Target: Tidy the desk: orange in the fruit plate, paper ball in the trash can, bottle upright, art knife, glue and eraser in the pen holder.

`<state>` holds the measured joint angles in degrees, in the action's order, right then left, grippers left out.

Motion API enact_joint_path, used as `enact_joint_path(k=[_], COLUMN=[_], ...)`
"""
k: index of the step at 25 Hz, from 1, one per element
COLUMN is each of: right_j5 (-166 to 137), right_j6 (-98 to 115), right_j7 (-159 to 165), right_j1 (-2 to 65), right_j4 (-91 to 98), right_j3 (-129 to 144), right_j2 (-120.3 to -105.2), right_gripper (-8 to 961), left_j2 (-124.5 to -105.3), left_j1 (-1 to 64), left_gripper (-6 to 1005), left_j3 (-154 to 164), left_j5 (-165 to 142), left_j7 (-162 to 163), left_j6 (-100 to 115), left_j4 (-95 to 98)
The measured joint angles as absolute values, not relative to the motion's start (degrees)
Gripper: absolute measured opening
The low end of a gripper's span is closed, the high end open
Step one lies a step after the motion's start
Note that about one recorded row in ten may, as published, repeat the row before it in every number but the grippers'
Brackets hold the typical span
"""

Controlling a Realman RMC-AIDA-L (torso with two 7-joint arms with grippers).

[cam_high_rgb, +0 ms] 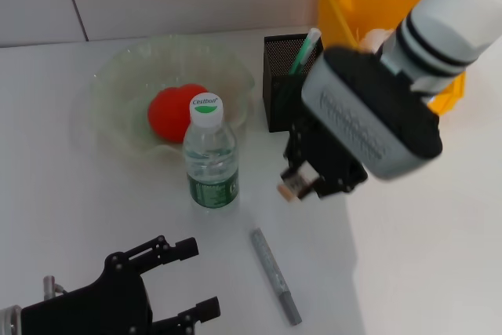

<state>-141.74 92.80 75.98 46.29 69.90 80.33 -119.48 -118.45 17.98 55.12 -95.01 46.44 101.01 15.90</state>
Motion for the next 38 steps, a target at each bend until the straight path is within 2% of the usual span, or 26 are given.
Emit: enact_joint_path(k=[8,12,20,25,30,38], right_j5=[-129.6,-120.1,-112.3,-92.1,-81.1,-80.0], right_j6=[82.3,65.6,51.8,42.1,40.5,40.7], right_j7=[82.1,90.3,97.8,86.0,78.4,78.3], right_j1=[41.9,35.6,27.2,21.0,21.0,23.6], right_j4=[73.0,74.3,76.4,71.0,64.9,56.5], right_j3=[68.1,71.0,75.1,78.6,79.1,78.7], right_j2=[-119.38,-119.49,-119.58,-119.64,-119.38,-119.37], right_gripper=[307,315,333,343,354,371], left_j2=[-118.46,-118.48,-118.31,-118.16,-118.13,-118.12], left_j1=[17.7,17.7,17.6,17.7,18.2,18.3], left_gripper=[768,768,768,768,767,767], left_j3=[57.8,59.0,59.6,59.3,59.0,58.5], left_j5=[-95.0,-95.1,-95.1,-95.1,-95.1,-94.9], left_j7=[45.9,45.3,45.7,46.0,47.4,49.5], left_j6=[102.3,103.2,106.0,105.8,105.6,104.6], left_j4=[17.0,17.2,19.3,19.4,19.7,20.8])
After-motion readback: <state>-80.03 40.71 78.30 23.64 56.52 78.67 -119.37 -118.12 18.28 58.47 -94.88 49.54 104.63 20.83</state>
